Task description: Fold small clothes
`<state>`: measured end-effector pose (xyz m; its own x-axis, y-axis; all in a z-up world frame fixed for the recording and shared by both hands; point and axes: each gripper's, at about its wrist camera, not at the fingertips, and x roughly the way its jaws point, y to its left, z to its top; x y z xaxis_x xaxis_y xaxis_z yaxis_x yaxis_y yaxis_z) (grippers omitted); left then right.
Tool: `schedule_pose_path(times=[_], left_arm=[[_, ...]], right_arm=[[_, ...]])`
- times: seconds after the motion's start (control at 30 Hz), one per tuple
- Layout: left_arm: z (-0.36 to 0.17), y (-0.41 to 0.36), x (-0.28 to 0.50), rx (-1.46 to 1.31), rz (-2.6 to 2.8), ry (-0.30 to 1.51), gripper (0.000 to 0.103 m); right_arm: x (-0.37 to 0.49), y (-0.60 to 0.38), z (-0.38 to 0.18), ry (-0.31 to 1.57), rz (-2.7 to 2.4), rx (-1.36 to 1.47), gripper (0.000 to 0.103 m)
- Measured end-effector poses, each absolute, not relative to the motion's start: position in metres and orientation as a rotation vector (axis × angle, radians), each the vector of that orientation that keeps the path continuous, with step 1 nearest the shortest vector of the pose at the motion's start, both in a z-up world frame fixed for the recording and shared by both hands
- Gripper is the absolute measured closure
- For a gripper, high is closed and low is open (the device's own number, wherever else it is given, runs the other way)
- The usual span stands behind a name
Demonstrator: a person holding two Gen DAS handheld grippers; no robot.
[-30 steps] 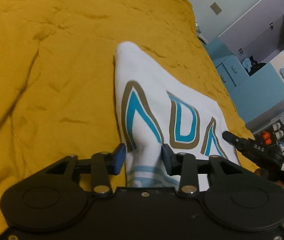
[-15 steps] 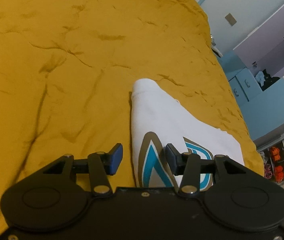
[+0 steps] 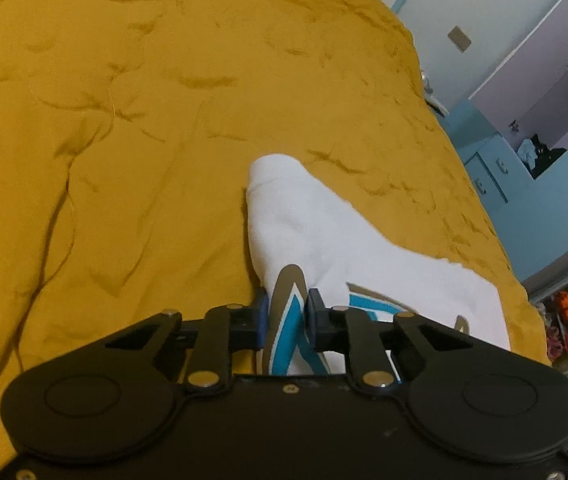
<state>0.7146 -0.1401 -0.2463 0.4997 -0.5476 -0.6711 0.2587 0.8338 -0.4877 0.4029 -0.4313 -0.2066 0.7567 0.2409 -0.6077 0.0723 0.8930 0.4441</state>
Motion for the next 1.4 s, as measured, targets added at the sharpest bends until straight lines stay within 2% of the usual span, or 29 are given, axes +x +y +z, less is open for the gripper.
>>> schedule_pose_path(times=[0.13, 0.2, 0.3, 0.4, 0.43, 0.53, 0.8, 1.1, 1.13, 1.17, 1.2, 1.3, 1.4], left_arm=[[-0.249, -0.142, 0.713, -0.314, -0.474, 0.933, 0.085], [-0.254, -0.148, 0.714, -0.275, -0.463, 0.942, 0.072], [-0.247, -0.14, 0.708, -0.26, -0.464, 0.945, 0.06], [-0.234, -0.127, 0.69, -0.208, -0.492, 0.929, 0.06], [-0.229, -0.12, 0.683, -0.195, -0.511, 0.929, 0.06], [-0.221, -0.101, 0.648, -0.175, -0.565, 0.941, 0.058], [-0.239, -0.081, 0.571, -0.167, -0.67, 1.064, 0.058], [-0.268, -0.079, 0.565, -0.356, -0.688, 1.19, 0.059], [-0.268, -0.081, 0.564, -0.362, -0.693, 1.191, 0.059], [-0.267, -0.083, 0.563, -0.362, -0.694, 1.19, 0.06], [-0.267, -0.085, 0.562, -0.353, -0.7, 1.187, 0.067], [-0.265, -0.091, 0.559, -0.332, -0.699, 1.172, 0.091], [-0.252, -0.094, 0.556, -0.291, -0.697, 1.138, 0.096]], right_arm=[[0.399, -0.443, -0.201, 0.687, 0.058, 0.486, 0.101], [0.402, -0.444, -0.21, 0.717, 0.063, 0.493, 0.101], [0.405, -0.438, -0.216, 0.74, 0.058, 0.462, 0.098], [0.401, -0.44, -0.212, 0.729, 0.058, 0.5, 0.094], [0.396, -0.442, -0.21, 0.724, 0.055, 0.517, 0.088], [0.38, -0.441, -0.2, 0.701, 0.061, 0.526, 0.081], [0.354, -0.425, -0.194, 0.746, 0.084, 0.49, 0.077], [0.353, -0.415, -0.208, 0.779, 0.037, 0.497, 0.076], [0.353, -0.414, -0.209, 0.777, 0.036, 0.493, 0.078], [0.353, -0.413, -0.209, 0.774, 0.032, 0.485, 0.087], [0.354, -0.412, -0.209, 0.777, 0.032, 0.481, 0.095], [0.355, -0.408, -0.209, 0.779, 0.027, 0.454, 0.098], [0.351, -0.406, -0.203, 0.755, 0.003, 0.44, 0.099]])
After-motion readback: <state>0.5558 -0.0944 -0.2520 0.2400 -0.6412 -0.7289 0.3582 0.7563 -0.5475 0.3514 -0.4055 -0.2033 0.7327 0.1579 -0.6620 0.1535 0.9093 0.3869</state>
